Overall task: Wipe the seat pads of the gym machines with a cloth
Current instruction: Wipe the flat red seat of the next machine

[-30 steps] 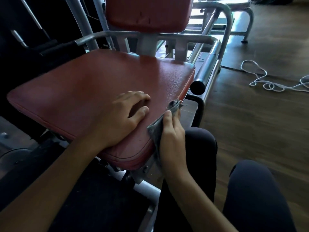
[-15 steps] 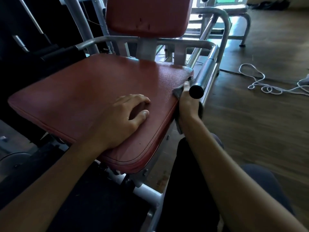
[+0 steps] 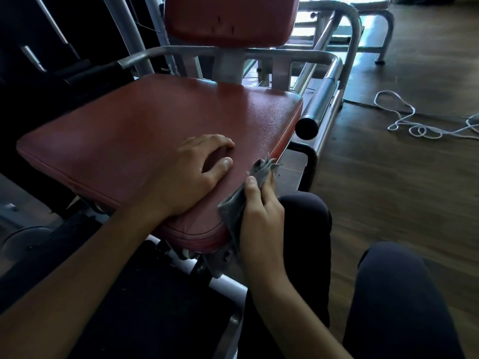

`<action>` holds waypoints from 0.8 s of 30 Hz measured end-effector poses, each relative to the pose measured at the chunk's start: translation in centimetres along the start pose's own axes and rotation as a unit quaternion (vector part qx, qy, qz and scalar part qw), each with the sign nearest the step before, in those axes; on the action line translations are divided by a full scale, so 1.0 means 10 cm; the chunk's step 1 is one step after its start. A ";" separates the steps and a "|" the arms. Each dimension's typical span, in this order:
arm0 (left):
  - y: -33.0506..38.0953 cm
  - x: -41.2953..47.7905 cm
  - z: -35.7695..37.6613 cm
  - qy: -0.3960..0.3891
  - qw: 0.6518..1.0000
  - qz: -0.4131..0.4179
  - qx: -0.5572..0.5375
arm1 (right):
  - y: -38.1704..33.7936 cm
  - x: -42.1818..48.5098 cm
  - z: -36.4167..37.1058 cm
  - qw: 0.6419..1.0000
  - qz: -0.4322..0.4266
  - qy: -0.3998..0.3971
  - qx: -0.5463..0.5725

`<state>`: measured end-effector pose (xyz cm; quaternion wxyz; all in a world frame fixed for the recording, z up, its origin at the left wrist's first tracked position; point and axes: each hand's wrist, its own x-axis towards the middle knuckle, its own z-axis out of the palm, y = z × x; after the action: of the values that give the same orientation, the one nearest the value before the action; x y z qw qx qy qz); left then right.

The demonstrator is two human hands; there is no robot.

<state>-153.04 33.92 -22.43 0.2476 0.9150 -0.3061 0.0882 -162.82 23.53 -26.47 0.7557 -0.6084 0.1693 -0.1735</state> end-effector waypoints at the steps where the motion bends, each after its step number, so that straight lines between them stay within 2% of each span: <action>1: 0.00 0.01 0.00 -0.001 1.000 0.001 -0.003 | 0.01 -0.02 0.02 1.000 0.004 0.002 0.005; 5: 0.00 0.01 0.00 0.003 1.000 0.006 -0.005 | 0.03 -0.61 0.04 0.999 -0.002 -0.027 0.020; 11: 0.02 0.01 -0.01 -0.002 1.000 0.004 0.008 | 0.07 -0.25 0.05 1.000 -0.015 0.001 0.006; 15: 0.02 0.01 -0.02 -0.005 1.000 0.000 0.005 | 0.14 -0.61 0.02 0.996 -0.059 -0.041 -0.057; 19: 0.02 0.00 -0.02 0.007 1.000 -0.009 -0.013 | 0.11 -0.34 0.04 0.987 -0.115 -0.049 -0.101; 21: 0.00 0.02 -0.02 0.051 0.997 -0.045 -0.028 | -0.01 -0.10 0.05 0.967 -0.149 -0.053 -0.199; 22: -0.03 0.04 -0.03 0.078 0.993 -0.076 -0.041 | -0.08 0.04 0.04 0.941 -0.167 -0.069 -0.286; 24: -0.07 0.07 -0.06 0.121 0.983 -0.121 -0.072 | -0.25 0.32 0.05 0.862 -0.183 -0.120 -0.458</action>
<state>-152.07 34.32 -21.91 0.3574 0.9074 -0.1663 0.1454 -159.95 21.98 -24.08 0.3613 -0.9220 0.0232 -0.1370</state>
